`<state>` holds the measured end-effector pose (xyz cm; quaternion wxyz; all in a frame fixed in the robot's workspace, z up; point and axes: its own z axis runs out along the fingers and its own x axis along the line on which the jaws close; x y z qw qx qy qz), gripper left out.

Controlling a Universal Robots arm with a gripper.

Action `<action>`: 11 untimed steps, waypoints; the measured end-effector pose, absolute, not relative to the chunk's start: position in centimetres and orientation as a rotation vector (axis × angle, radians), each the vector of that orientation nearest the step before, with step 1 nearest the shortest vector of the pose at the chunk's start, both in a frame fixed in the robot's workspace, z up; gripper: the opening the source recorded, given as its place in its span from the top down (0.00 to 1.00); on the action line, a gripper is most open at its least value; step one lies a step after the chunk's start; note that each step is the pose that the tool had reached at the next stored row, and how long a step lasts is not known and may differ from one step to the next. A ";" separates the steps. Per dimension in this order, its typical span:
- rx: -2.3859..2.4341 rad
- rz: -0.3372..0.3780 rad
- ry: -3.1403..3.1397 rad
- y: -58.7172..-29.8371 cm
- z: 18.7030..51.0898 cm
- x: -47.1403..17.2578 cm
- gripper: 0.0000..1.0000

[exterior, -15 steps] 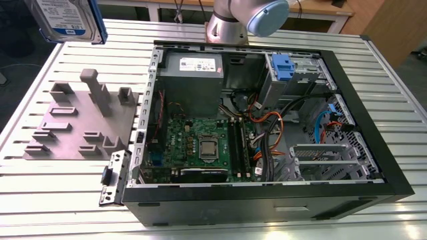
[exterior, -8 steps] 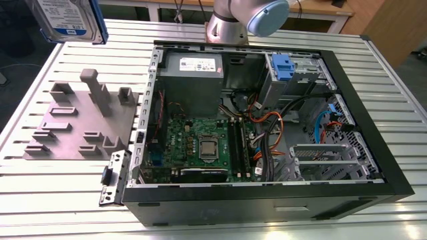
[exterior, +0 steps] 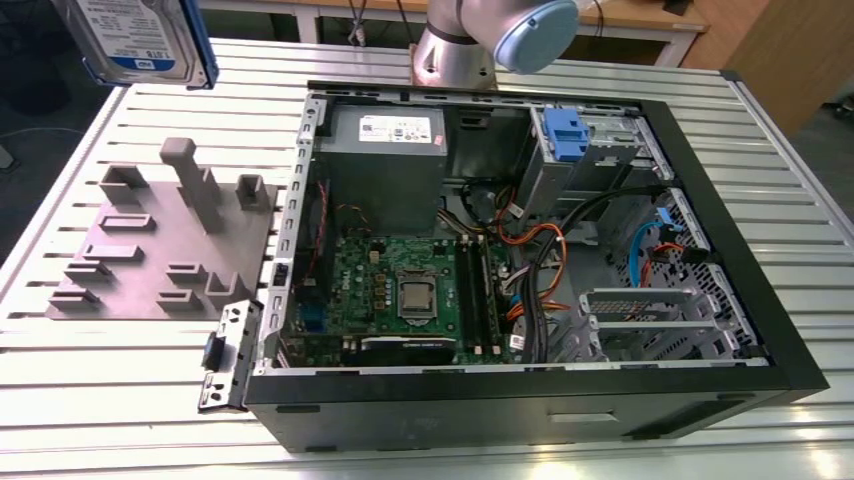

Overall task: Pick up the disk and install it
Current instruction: 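Pick up the disk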

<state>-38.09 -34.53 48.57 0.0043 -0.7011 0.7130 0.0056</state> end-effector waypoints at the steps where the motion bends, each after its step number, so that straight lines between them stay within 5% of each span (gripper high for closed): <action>1: -2.197 0.018 2.234 -34.5 48.6 -38.1 0.64; 11: -2.197 0.017 2.234 -34.5 48.6 -37.7 0.64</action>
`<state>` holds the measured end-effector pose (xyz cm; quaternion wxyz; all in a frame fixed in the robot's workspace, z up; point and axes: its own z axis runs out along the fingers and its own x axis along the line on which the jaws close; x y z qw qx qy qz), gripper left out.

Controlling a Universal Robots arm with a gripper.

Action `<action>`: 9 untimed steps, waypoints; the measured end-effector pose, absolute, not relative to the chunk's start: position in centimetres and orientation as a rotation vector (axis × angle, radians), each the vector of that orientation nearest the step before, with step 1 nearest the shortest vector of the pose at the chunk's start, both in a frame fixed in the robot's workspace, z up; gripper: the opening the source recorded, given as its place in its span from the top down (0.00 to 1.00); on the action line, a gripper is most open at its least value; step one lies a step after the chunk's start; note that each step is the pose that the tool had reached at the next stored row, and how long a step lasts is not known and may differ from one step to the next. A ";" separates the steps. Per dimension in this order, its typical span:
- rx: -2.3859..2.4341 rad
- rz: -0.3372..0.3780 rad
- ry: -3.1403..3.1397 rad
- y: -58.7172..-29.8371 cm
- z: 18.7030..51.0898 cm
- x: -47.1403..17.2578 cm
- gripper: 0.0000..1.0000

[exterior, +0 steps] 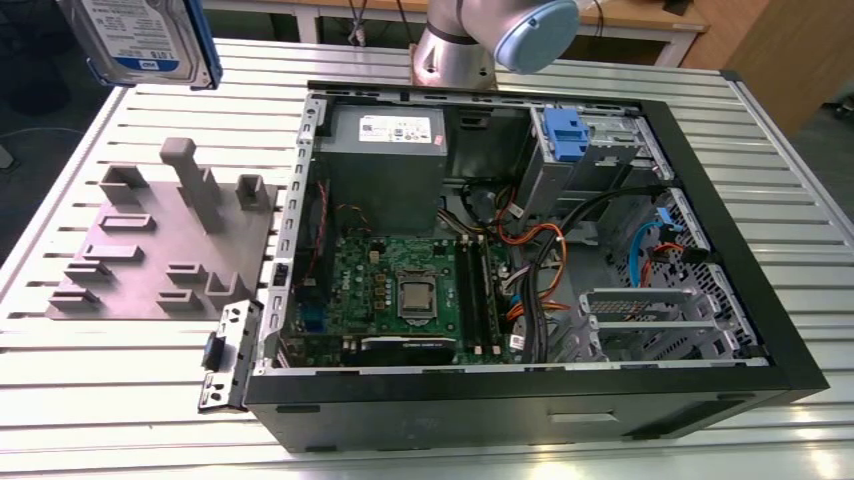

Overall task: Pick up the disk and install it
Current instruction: 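Pick up the disk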

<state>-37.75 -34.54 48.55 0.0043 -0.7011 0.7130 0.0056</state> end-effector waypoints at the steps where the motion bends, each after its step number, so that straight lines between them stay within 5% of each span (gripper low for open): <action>1: -2.197 0.017 2.234 -34.5 48.5 -37.7 0.64; 9: -2.197 0.017 2.234 -34.5 48.5 -37.6 0.64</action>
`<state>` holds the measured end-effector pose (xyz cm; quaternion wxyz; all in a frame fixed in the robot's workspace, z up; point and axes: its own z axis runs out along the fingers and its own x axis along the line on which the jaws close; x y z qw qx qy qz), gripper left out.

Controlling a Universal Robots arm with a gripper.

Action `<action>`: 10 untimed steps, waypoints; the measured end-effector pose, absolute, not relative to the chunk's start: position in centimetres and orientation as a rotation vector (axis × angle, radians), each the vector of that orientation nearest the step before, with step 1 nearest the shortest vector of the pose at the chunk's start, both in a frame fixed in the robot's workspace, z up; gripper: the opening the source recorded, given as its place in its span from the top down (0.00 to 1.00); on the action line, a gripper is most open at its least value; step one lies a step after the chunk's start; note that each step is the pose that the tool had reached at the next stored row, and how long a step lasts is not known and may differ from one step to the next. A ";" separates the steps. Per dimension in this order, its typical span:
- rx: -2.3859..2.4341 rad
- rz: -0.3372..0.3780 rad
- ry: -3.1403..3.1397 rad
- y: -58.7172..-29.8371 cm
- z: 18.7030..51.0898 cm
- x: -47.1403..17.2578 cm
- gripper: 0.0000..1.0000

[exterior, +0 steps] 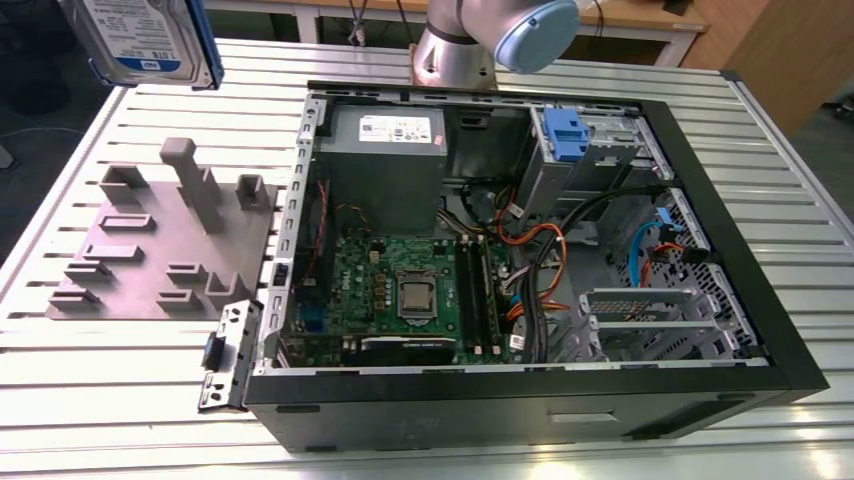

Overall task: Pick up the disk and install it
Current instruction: 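Pick up the disk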

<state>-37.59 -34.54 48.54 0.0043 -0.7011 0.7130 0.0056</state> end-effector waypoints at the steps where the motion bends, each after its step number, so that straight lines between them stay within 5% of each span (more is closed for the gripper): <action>1: -2.197 0.018 2.234 -34.5 48.5 -37.6 0.64; 10: -2.197 0.017 2.234 -34.5 48.5 -37.2 0.64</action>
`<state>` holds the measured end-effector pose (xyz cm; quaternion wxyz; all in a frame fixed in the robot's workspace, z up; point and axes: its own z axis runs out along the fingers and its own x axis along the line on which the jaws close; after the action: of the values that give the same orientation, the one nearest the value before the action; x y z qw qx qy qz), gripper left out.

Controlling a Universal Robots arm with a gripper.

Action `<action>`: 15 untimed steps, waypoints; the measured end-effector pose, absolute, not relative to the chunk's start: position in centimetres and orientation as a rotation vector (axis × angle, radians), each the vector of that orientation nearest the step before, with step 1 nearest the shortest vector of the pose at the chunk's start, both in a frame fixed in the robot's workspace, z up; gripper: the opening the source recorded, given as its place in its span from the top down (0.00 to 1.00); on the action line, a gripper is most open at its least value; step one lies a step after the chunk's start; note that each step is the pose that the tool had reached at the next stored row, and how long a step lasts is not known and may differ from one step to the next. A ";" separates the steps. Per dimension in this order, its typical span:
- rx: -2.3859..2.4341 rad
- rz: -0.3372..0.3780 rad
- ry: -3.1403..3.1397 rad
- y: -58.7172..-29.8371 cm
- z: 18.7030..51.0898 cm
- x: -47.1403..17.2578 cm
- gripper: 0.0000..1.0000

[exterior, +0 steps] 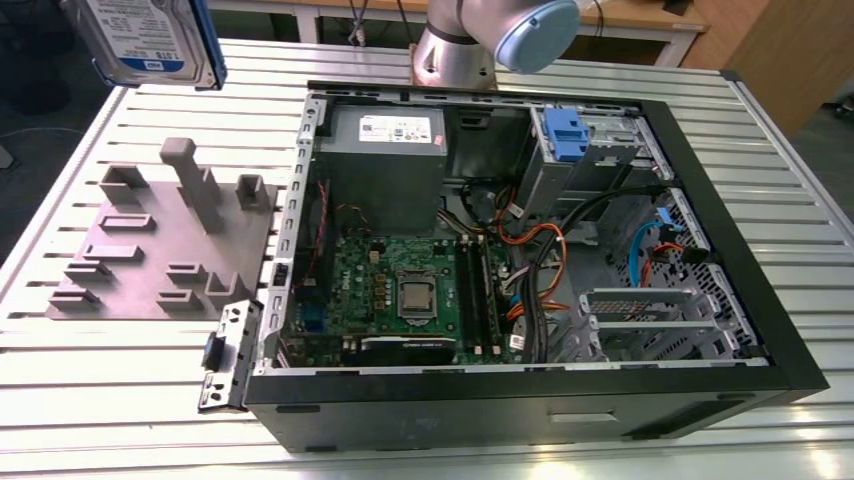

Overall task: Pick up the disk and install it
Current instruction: 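Pick up the disk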

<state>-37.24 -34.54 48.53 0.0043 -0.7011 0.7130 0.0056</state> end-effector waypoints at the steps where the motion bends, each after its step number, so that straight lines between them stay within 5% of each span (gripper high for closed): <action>1: -2.197 0.018 2.234 -34.5 48.5 -37.2 0.64; 15: -2.197 0.018 2.234 -34.5 48.5 -37.0 0.64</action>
<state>-37.03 -34.54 48.53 0.0043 -0.7011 0.7130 0.0056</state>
